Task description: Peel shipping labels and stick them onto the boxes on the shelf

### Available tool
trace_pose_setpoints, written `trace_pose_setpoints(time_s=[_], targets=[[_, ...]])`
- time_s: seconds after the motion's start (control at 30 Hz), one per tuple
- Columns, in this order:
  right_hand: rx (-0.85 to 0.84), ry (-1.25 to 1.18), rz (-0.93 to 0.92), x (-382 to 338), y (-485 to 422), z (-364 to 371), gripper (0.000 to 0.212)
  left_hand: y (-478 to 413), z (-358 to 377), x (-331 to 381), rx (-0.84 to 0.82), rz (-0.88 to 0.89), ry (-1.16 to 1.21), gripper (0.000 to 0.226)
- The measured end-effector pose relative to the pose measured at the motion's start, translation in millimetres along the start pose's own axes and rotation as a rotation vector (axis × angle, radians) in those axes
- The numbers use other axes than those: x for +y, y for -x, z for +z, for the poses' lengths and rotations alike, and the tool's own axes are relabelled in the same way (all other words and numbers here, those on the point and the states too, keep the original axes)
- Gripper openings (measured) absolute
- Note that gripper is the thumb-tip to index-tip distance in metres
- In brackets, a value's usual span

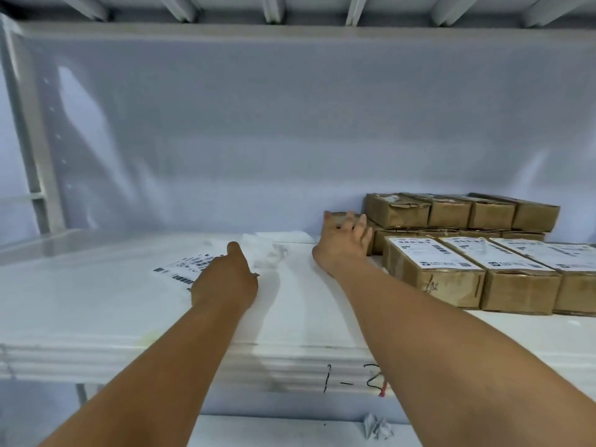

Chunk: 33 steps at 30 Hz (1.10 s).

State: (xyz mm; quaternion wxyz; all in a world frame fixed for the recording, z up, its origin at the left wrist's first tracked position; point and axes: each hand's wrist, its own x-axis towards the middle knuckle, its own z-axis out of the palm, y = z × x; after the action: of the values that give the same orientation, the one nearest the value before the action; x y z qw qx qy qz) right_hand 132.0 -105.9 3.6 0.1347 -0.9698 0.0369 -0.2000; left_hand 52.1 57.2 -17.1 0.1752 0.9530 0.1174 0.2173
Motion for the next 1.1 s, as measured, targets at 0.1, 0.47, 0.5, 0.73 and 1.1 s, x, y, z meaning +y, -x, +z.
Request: trace_pose_setpoints(time_s=[0.1, 0.47, 0.5, 0.73, 1.1], targets=[[-0.029, -0.015, 0.037, 8, -7, 9, 0.072, -4, 2, -2, -0.024, 0.047, -0.019, 0.024], [0.065, -0.107, 0.017, 14, -14, 12, 0.050, -3, 0, 3, -0.036, 0.105, -0.142, 0.032], [0.093, -0.110, 0.003, 14, -14, 12, 0.049, -3, -1, 4, -0.043, 0.116, -0.156, 0.034], [0.154, -0.005, -0.060, 16, -12, 9, 0.060, -1, -3, 6, -0.041, 0.157, -0.181, 0.041], [0.087, -0.214, -0.039, 9, 8, 0, 0.059, 1, -2, 13, 0.149, 0.337, -0.320, 0.021]])
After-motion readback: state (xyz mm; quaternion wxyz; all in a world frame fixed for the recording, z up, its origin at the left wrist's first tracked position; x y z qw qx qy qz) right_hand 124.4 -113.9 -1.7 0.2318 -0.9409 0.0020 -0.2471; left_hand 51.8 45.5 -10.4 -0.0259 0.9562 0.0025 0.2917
